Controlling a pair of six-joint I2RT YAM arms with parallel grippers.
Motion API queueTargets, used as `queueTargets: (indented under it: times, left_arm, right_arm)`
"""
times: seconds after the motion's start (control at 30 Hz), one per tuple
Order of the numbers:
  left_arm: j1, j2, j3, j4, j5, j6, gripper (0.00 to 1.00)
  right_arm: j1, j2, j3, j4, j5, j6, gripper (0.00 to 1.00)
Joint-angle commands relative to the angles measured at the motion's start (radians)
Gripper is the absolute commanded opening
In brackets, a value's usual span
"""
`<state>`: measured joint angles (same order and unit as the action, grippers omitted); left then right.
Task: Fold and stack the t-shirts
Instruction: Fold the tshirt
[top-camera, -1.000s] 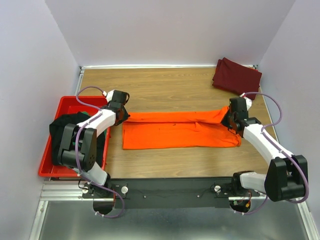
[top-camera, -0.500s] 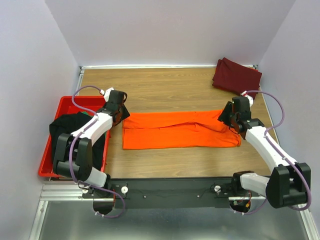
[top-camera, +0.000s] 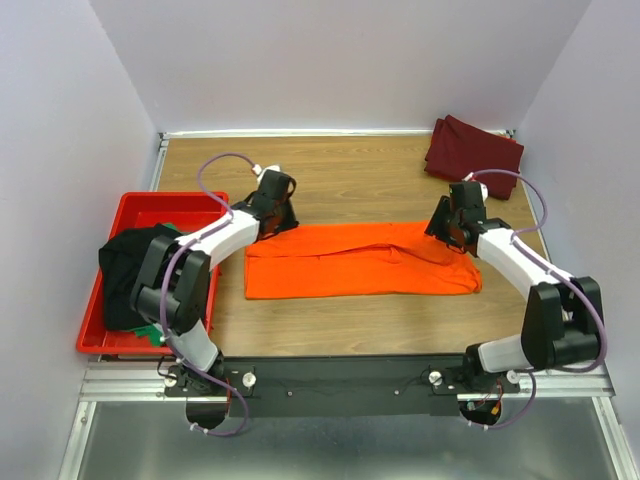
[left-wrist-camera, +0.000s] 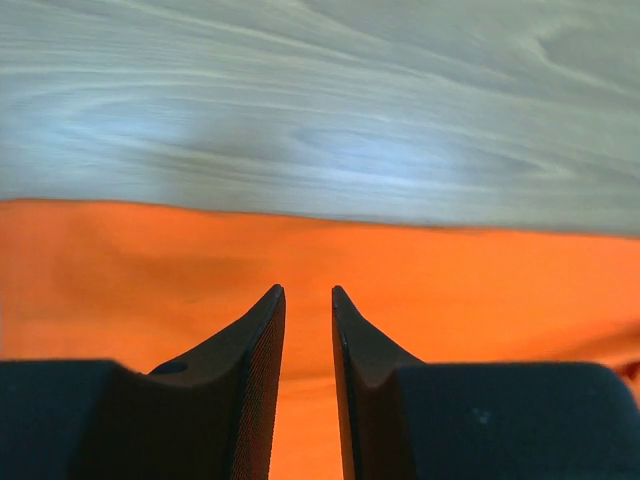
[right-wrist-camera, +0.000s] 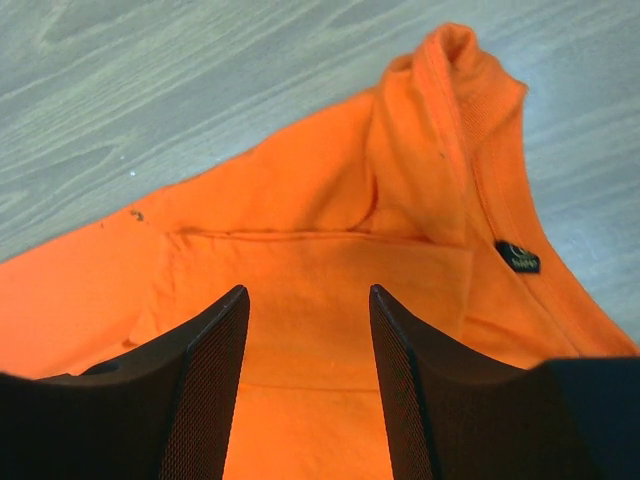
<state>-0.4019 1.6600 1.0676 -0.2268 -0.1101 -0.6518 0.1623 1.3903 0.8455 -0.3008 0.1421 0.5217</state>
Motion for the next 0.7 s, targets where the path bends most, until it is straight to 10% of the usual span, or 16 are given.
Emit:
queueTargets:
  times: [0.0,0.37,0.67]
  left_arm:
    - [-0.072,0.075,0.063,0.049,0.102,0.058,0.32]
    - [-0.216,0.245,0.224,0.147,0.237,0.070,0.32]
    - [-0.299,0.411,0.457,0.173,0.340,0.087,0.48]
  right_arm:
    - [0.020,0.071,0.067,0.043,-0.013,-0.025,0.58]
    - [0.108,0.231,0.168,0.080,0.036,0.000,0.58]
    - [0.108,0.050,0.064,0.075,0.157,0.047,0.60]
